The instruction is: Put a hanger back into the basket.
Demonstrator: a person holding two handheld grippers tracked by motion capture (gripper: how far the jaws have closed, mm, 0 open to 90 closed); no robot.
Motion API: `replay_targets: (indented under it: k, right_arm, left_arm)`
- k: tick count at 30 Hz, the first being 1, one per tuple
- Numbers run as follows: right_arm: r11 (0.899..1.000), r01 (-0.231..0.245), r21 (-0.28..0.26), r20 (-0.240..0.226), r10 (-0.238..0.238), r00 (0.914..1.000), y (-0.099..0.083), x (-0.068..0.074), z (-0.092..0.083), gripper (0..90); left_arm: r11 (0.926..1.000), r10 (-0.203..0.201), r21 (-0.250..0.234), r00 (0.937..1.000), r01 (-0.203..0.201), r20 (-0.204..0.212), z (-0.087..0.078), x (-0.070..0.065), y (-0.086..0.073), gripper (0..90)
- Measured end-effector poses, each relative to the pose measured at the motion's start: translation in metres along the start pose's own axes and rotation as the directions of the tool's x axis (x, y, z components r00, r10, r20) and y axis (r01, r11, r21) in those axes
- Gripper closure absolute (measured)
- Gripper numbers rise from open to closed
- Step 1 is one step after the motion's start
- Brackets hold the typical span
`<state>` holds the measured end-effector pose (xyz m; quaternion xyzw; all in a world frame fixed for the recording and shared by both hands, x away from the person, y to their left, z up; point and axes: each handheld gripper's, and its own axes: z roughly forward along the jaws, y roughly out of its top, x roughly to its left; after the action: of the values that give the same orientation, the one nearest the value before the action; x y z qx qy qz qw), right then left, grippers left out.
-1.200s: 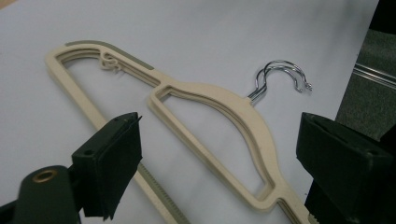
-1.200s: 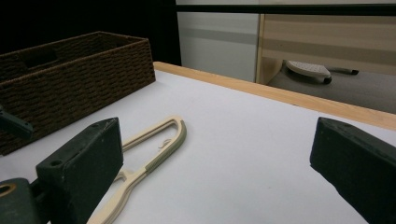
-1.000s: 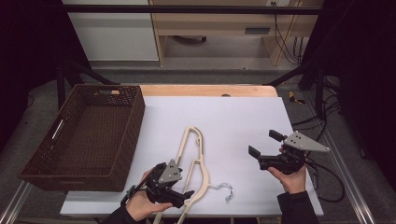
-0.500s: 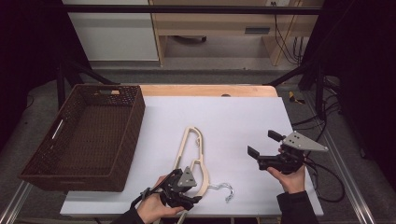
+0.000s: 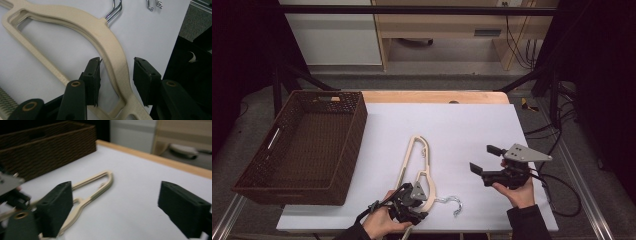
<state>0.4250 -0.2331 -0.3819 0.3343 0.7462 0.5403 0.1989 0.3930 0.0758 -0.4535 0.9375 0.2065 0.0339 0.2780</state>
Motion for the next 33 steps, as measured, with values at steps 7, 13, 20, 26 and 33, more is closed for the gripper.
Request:
replay_targets:
  k: [7, 13, 20, 26, 33]
  right_arm:
    - [0.985, 0.075, 0.157, -0.193, -0.044, 0.9803, -0.022, 0.025, 0.037, 33.0]
    - [0.952, 0.142, 0.272, -0.295, -0.058, 0.9538, -0.039, 0.043, 0.058, 45.5]
    - [0.912, 0.202, 0.356, -0.358, -0.067, 0.9314, -0.053, 0.052, 0.074, 61.9]
    - [0.886, 0.239, 0.397, -0.38, -0.078, 0.9215, -0.061, 0.055, 0.083, 74.1]
    - [0.866, 0.276, 0.416, -0.411, -0.091, 0.9072, -0.067, 0.055, 0.09, 81.3]
  left_arm:
    - [0.9984, -0.007, -0.057, 0.9996, 0.006, -0.027, -0.013, 0.005, -0.003, 50.6]
    - [0.9746, -0.068, -0.217, 0.9964, 0.056, -0.05, -0.038, 0.02, -0.012, 32.5]
    - [0.9453, -0.137, -0.306, 0.9889, 0.112, -0.059, -0.054, 0.032, -0.023, 15.8]
    - [0.9468, -0.133, -0.303, 0.9892, 0.109, -0.06, -0.053, 0.033, -0.024, 13.3]
    - [0.9501, -0.129, -0.293, 0.9896, 0.105, -0.063, -0.052, 0.033, -0.024, 13.2]
